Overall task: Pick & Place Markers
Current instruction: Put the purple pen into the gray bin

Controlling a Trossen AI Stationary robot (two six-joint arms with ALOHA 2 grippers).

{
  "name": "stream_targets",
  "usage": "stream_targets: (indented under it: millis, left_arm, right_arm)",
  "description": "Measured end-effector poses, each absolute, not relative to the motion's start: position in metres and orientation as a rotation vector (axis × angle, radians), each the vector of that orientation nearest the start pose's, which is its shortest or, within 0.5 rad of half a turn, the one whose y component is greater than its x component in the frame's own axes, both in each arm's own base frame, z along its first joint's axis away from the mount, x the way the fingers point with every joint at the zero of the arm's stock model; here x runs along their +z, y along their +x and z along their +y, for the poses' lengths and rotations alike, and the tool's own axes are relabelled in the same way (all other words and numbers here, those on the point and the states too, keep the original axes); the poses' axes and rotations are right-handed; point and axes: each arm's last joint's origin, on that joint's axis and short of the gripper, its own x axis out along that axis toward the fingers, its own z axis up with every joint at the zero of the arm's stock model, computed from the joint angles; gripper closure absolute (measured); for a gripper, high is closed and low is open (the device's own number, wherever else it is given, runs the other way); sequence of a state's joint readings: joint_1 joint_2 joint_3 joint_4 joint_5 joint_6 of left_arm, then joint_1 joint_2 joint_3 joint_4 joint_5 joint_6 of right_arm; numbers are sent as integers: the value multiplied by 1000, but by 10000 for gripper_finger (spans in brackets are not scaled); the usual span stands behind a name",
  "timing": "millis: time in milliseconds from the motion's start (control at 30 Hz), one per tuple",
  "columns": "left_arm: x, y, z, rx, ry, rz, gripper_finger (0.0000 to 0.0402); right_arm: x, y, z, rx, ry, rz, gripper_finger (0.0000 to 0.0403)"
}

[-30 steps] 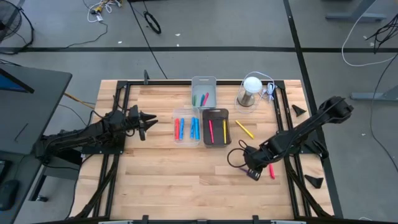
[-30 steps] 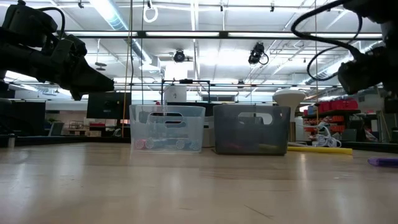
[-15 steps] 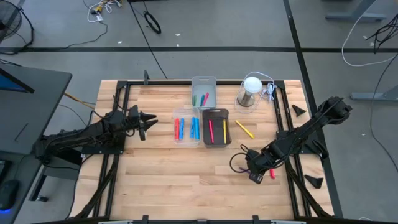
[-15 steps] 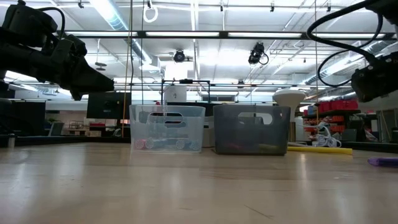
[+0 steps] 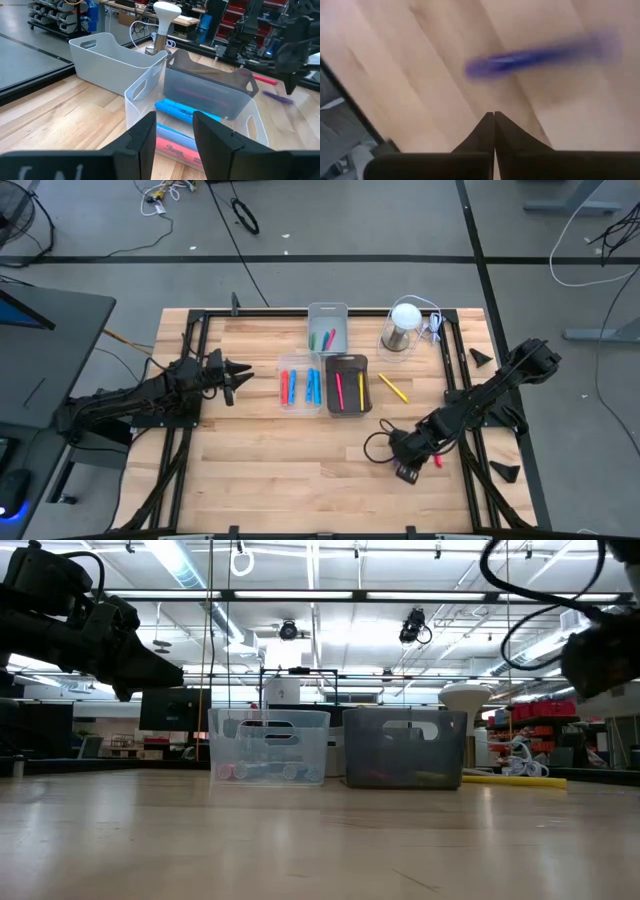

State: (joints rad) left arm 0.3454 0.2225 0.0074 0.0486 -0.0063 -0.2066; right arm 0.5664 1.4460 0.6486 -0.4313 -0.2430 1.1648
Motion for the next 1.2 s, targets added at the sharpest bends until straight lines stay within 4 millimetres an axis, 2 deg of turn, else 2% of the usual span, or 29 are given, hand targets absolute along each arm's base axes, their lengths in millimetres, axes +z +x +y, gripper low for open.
stream_targets:
  millis: [167, 733, 1033, 1200]
  left_arm:
    - [152, 103, 37, 367, -232, 128, 266]
    - [152, 103, 37, 367, -232, 128, 266]
    - [152, 103, 37, 367, -232, 128, 266]
    - [152, 103, 37, 367, -232, 128, 266]
  right_arm:
    - [148, 206, 138, 24, 778, 1349, 397]
    - [148, 206, 137, -5, 759, 1325, 397]
    - [147, 216, 124, -83, 678, 1201, 397]
    - [138, 226, 115, -100, 654, 1196, 397]
